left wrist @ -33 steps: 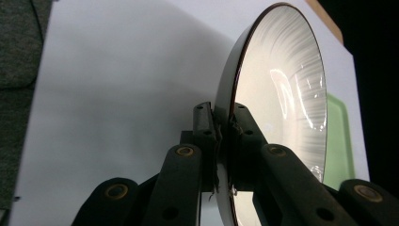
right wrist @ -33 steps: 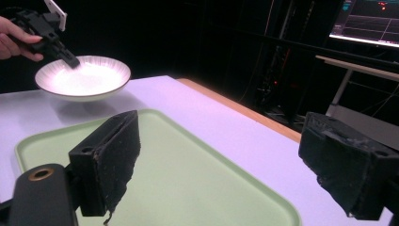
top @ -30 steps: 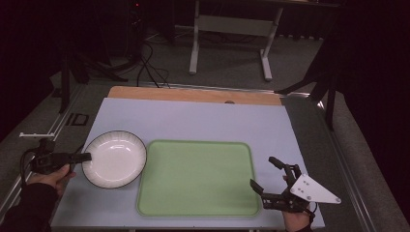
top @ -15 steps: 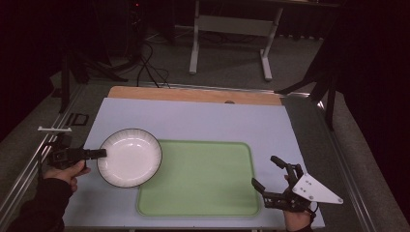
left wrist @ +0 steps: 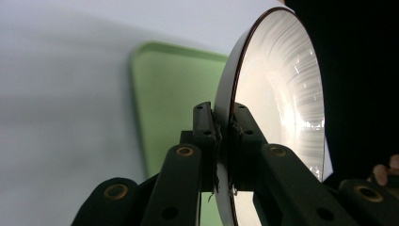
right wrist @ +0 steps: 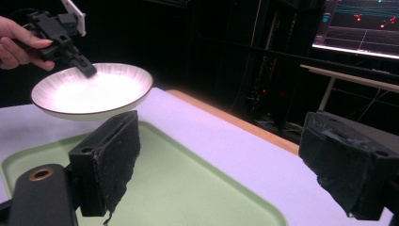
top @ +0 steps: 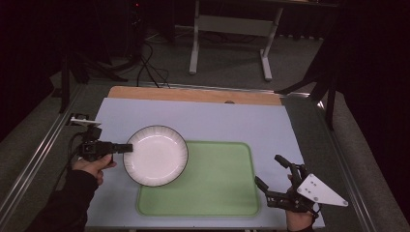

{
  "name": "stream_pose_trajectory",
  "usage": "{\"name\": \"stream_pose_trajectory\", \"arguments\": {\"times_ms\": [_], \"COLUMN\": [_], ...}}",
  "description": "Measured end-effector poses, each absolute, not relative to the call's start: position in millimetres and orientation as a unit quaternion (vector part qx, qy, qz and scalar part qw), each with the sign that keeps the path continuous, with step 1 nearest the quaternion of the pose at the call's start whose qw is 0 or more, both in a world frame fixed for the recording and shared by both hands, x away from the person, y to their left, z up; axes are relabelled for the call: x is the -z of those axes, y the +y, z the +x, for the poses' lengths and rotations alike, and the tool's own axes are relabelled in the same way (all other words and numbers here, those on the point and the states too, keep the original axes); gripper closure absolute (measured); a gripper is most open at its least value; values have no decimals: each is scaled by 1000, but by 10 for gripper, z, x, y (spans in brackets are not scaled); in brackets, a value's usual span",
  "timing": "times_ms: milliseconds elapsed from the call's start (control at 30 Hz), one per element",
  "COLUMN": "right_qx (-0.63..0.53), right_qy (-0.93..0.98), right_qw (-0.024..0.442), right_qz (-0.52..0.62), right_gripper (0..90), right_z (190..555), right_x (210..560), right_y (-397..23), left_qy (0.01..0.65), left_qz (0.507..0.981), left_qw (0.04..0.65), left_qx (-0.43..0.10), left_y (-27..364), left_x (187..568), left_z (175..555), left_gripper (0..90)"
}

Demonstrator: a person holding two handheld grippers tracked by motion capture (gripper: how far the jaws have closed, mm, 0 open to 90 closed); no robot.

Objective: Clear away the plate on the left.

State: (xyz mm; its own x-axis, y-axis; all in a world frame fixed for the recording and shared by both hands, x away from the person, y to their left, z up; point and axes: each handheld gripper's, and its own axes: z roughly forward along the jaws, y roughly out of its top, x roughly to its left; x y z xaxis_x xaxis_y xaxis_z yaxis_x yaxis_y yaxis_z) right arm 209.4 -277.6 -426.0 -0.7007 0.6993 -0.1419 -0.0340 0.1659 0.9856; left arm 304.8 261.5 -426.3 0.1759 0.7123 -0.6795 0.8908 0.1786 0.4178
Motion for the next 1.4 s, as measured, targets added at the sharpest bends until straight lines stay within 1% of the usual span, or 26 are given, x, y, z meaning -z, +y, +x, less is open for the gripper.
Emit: {"name": "stream_pose_trajectory", "arguments": {"times_ms": [367,700,1067,1133,1400], "right_qx": [-599,-600,-596,-595,-593], "right_qy": [705,700,705,705,709], "right_qw": [301,307,306,307,302], "right_qz": [233,235,233,234,233], "right_gripper": [130,130,130,131,132], "right_z": [2117,2100,2105,2109,2116], "right_x": [4264,4252,4261,4264,4273], "right_y": [-2732,-2749,-2734,-2735,-2722], "left_qy": [603,588,573,575,582], "left_qz": [658,669,685,685,680], "left_qw": [437,439,429,427,420], "left_qx": [110,118,136,133,150], "left_y": [2170,1798,1456,1427,1369], "left_x": [4140,4131,4290,4332,4534], "left_z": [3183,3266,3374,3387,3423], "left_gripper": [840,840,840,840,840]}}
